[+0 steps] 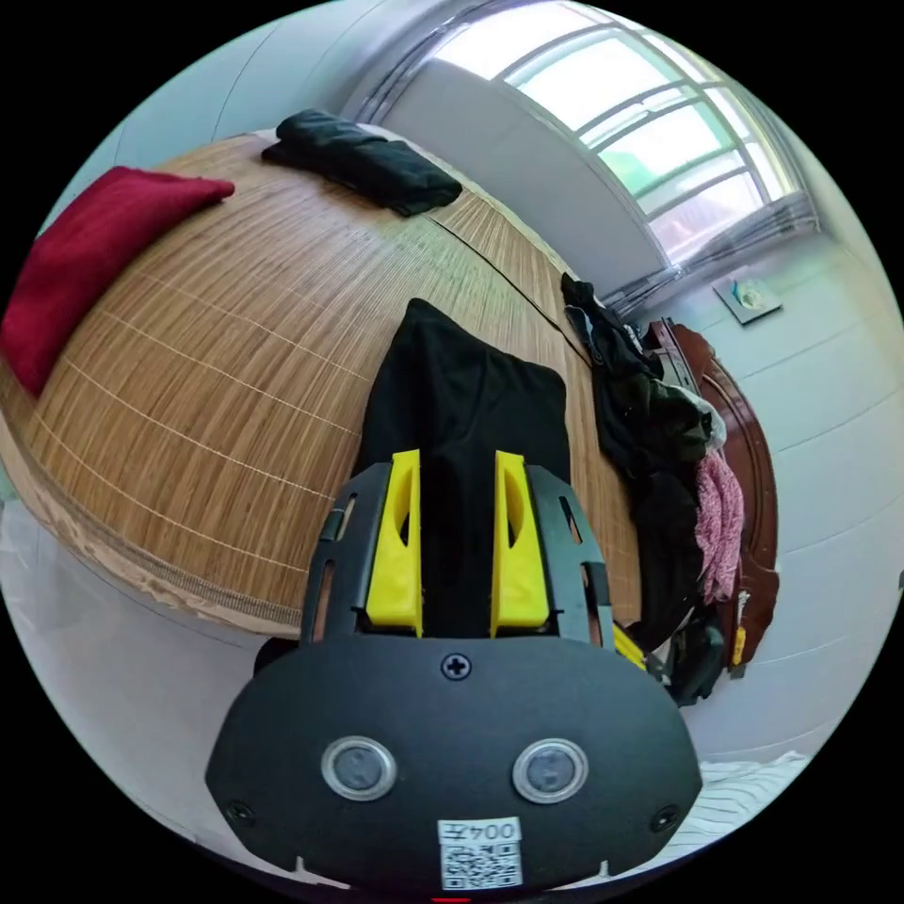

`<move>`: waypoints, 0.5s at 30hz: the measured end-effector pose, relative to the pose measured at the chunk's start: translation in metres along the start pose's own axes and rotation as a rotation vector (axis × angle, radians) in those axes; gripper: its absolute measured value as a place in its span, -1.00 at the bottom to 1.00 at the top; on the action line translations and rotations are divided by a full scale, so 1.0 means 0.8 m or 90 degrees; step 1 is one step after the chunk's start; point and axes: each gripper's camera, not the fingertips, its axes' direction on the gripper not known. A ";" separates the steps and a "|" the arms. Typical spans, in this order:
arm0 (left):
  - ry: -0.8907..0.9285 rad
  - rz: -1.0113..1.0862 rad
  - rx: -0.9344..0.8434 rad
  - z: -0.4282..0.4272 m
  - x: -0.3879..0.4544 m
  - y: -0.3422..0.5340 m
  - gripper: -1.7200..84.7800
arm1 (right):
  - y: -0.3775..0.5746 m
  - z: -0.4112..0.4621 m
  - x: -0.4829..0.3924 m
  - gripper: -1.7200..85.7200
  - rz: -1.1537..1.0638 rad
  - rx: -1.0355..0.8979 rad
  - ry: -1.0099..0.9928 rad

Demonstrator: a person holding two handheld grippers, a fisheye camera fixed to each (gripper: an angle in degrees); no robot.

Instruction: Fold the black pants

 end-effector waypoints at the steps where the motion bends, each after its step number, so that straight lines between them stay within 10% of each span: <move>1: -0.001 -0.014 -0.007 0.004 0.004 -0.005 -0.71 | 0.002 0.003 -0.005 -0.80 -0.016 -0.001 0.004; 15: -0.201 0.106 -0.027 0.034 0.076 -0.017 -0.88 | -0.030 0.053 -0.039 -0.92 -0.113 -0.066 0.075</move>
